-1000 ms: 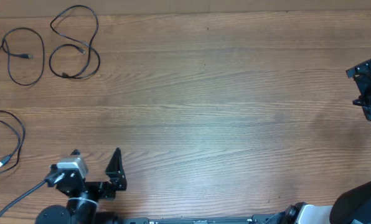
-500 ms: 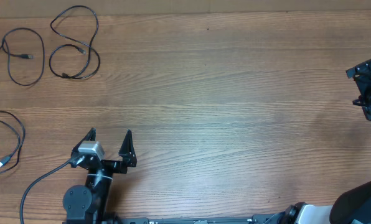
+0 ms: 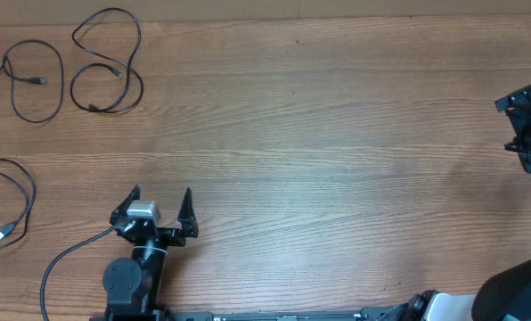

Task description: Untangle cables

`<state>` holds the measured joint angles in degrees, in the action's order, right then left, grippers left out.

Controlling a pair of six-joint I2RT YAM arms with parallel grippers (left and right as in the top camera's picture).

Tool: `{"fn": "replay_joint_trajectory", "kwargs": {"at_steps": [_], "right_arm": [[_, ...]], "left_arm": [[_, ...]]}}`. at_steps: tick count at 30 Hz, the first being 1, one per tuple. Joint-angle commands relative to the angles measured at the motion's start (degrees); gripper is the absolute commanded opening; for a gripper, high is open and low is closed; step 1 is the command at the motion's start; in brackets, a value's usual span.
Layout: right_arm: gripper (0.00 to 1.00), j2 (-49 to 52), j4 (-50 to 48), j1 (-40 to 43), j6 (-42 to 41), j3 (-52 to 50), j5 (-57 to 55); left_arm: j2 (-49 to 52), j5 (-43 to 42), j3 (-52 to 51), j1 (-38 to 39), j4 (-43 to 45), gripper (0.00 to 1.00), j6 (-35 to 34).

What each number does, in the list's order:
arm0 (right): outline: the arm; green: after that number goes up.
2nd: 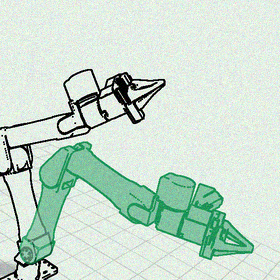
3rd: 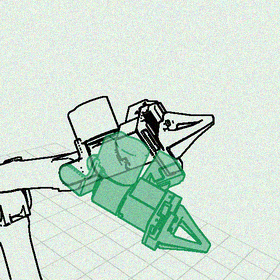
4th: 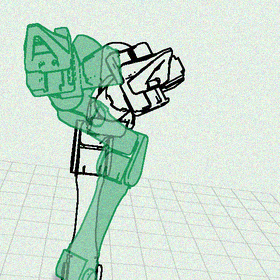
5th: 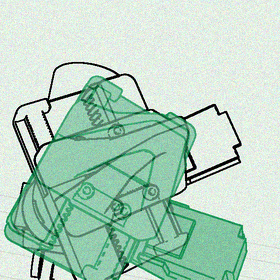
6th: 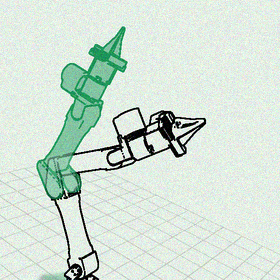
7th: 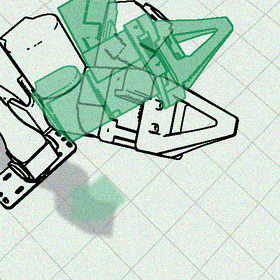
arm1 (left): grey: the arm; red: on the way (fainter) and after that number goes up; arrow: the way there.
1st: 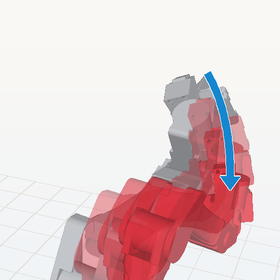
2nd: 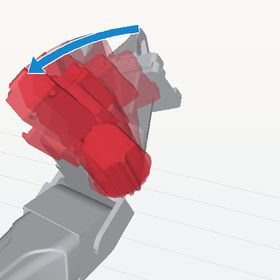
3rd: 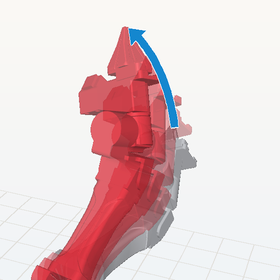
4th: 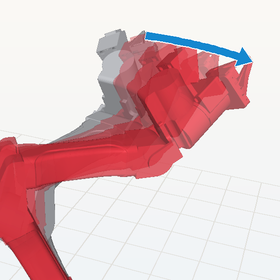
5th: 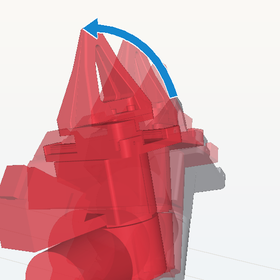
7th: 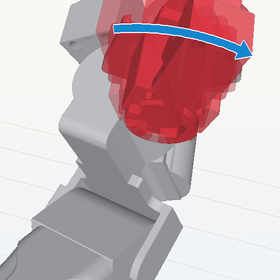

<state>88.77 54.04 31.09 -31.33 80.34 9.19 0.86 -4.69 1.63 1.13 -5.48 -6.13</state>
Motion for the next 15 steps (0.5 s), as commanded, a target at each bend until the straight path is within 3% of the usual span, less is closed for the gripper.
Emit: {"fn": "replay_joint_trajectory", "kwargs": {"at_steps": [1, 15], "right_arm": [[1.0, -0.9, -0.2, 0.1, -0.2, 1.4, 0.0], [1.0, -0.9, -0.2, 0.1, -0.2, 1.4, 0.0]], "left_arm": [[-0.7, -0.9, -1.4, -0.4, 1.9, 1.0, 2.3], [-0.7, -1.6, -1.4, -1.2, 1.3, 1.0, 2.4]]}}
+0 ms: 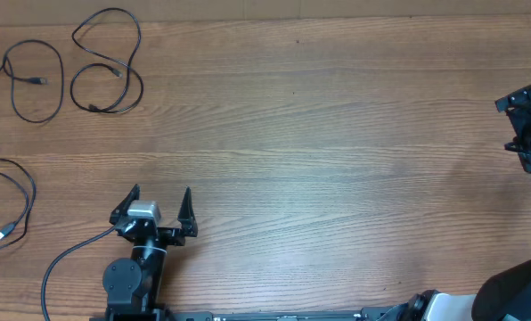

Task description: Untangle cables

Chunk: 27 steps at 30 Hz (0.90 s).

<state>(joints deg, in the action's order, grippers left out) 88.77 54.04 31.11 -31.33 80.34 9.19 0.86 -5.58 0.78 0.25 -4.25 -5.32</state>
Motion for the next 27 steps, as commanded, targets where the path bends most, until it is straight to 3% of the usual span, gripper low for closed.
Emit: {"fn": "replay_joint_trajectory", "kwargs": {"at_steps": [1, 27], "right_arm": [[1.0, -0.9, -0.2, 0.1, -0.2, 1.4, 0.0], [1.0, -0.9, -0.2, 0.1, -0.2, 1.4, 0.0]], "left_arm": [[-0.7, -0.1, -0.5, -0.4, 0.0, 1.0, 1.6], [-0.7, 0.0, -0.5, -1.0, 0.2, 0.99, 1.5]]}}
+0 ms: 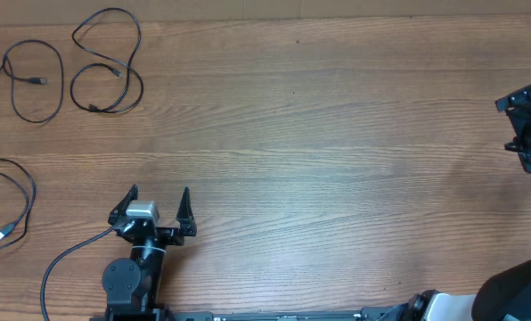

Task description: Untangle cables

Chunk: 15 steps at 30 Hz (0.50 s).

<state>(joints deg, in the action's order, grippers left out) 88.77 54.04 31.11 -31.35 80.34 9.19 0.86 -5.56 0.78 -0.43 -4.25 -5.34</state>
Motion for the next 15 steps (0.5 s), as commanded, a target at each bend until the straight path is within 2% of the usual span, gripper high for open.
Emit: {"fn": "replay_joint_trajectory", "kwargs": {"at_steps": [1, 11, 15], "right_arm": [[1.0, -0.9, -0.2, 0.1, -0.2, 1.4, 0.0], [1.0, -0.9, 2.7, -0.3, 0.0, 1.0, 1.2], [1.0, -1.7, 1.2, -2.6, 8.0, 1.0, 0.9]], "left_arm": [[-0.7, 0.0, -0.5, -0.3, 0.2, 1.0, 1.5], [-0.7, 0.0, -0.5, -0.3, 0.2, 0.99, 1.5], [-0.7, 0.0, -0.5, -0.3, 0.2, 1.0, 1.5]]}}
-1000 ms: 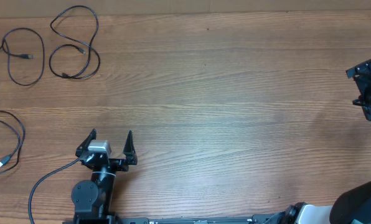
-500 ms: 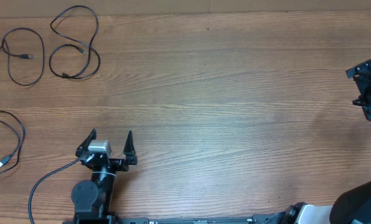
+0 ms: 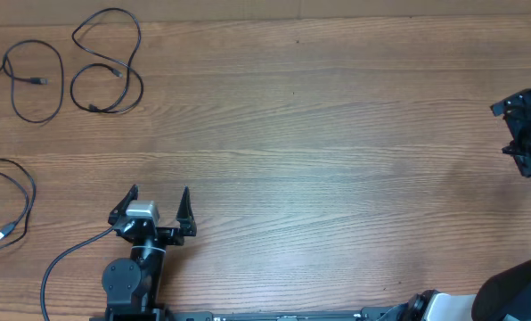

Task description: Untangle cables

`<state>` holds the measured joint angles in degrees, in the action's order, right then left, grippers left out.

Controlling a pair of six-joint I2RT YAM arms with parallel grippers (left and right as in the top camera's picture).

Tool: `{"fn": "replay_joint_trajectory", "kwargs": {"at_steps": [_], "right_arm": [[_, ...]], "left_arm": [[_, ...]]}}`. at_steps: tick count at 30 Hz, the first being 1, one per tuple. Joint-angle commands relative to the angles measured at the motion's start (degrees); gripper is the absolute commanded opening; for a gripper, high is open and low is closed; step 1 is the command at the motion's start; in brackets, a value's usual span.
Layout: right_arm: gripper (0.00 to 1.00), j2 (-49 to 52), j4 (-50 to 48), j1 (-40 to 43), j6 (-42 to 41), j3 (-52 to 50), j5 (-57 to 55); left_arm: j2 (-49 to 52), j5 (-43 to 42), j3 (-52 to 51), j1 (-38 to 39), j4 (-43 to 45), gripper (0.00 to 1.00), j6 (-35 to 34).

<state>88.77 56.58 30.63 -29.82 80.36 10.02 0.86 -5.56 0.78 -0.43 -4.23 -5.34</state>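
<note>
Three black cables lie apart at the table's left. One cable forms a figure-eight loop at the far left back. A second cable curls beside it at the left edge. A third cable lies lower at the left edge, its plug end near the front. My left gripper stands open near the front left, nothing between its fingers. The right gripper sits at the far right edge, seen from behind, its fingers not readable.
The left arm's own supply cable trails from its wrist to the front edge. The wooden table spans the whole view. The right arm's base fills the front right corner.
The right gripper has shifted slightly toward the left and back at the right edge. The left gripper and all three cables are where they were.
At every earlier moment the left gripper stood open at the front left and the three cables lay separate at the left. The right gripper rested at the right edge, and only now shows a small shift.
</note>
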Motion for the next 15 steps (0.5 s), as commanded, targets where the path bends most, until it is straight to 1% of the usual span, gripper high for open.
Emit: {"fn": "replay_joint_trajectory", "kwargs": {"at_steps": [1, 3, 6, 11, 13, 15], "right_arm": [[1.0, -2.4, -2.3, -3.2, 9.7, 1.0, 0.0], [1.0, -4.0, -4.0, -5.6, 14.0, 1.0, -0.1], [1.0, -6.6, -6.6, -10.0, 18.1, 1.0, -0.5], [1.0, -11.0, -11.2, -16.7, 20.6, -0.3, -3.9], [1.0, -13.2, -15.1, -19.1, 22.9, -2.7, -4.0], [1.0, -15.8, -19.1, -21.0, 23.4, -6.0, -4.0]], "left_arm": [[-0.7, 0.0, -0.5, -0.3, 0.2, 0.99, 1.5], [-0.7, 0.0, -0.5, -0.3, 0.2, 1.0, 1.5], [-0.7, 0.0, -0.5, -0.3, 0.2, 0.99, 1.5], [-0.7, 0.0, -0.5, -0.3, 0.2, 1.0, 1.5], [-0.7, 0.0, -0.5, -0.3, 0.2, 0.99, 1.5], [-0.7, 0.0, -0.5, -0.3, 0.2, 1.0, 1.5]]}}
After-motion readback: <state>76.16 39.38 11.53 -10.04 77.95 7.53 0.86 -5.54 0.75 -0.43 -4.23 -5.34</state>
